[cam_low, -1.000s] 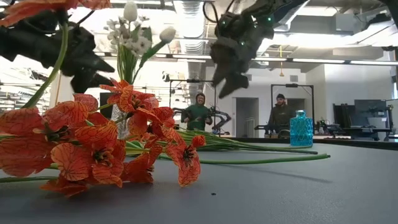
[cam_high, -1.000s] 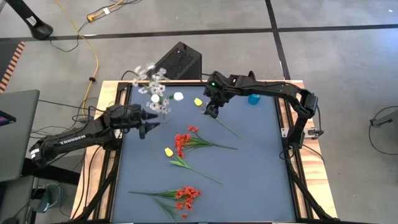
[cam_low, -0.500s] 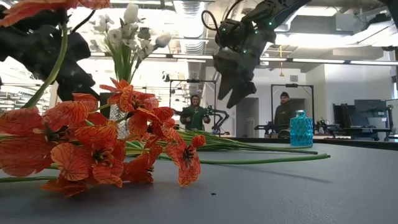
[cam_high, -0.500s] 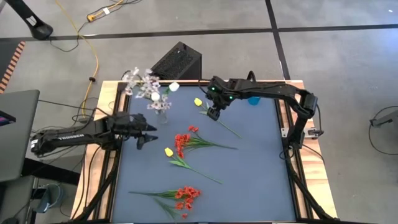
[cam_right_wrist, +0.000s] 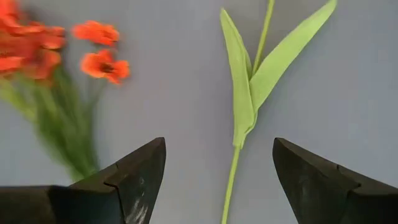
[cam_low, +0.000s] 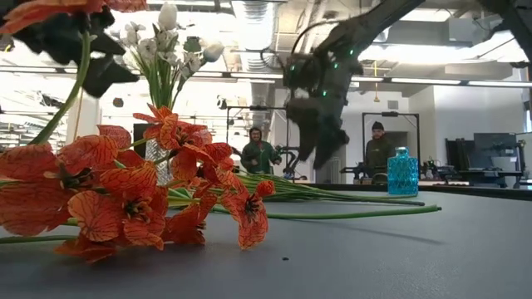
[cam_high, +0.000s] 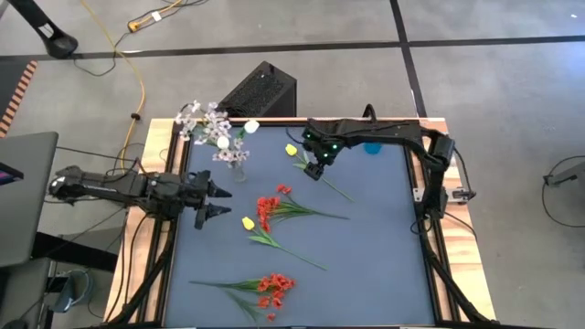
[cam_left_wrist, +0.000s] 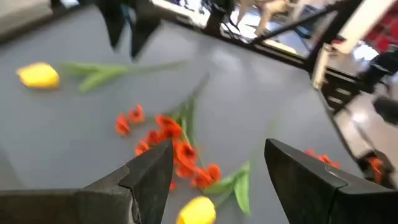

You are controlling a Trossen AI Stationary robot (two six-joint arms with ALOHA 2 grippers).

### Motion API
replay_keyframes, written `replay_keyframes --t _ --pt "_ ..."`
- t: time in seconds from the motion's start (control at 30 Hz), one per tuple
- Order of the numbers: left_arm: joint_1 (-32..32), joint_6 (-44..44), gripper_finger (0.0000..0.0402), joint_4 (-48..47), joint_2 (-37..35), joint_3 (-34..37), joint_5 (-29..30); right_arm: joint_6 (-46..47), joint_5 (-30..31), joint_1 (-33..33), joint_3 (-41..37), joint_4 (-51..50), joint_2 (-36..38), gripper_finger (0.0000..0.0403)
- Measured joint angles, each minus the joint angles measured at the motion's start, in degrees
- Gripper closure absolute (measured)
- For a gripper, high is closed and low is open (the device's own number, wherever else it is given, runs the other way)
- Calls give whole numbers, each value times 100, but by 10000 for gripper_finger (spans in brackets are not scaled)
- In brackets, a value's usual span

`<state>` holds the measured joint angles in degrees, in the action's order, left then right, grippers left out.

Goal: Sort flowers into vase by color
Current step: Put the top yellow tulip flower into the blue vase

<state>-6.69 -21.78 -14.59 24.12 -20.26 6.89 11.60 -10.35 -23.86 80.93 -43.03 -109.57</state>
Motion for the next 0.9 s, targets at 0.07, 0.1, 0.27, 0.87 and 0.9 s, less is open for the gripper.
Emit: replay_keyframes --t 0.07,0.1,0.27,0.87,0.9 --pt "-148 163 161 -4 123 -196 416 4 70 39 0 12 -215 87" --pt "-208 234 161 0 180 -273 614 16 247 76 0 -3 -304 89" --pt "-303 568 161 -20 411 -409 1223 103 1014 249 -2 16 -628 100" --pt "-298 761 161 -11 511 -407 1797 491 1028 114 155 -180 -823 347" --pt "-298 761 161 -11 511 -407 1798 432 999 94 175 -215 -819 370"
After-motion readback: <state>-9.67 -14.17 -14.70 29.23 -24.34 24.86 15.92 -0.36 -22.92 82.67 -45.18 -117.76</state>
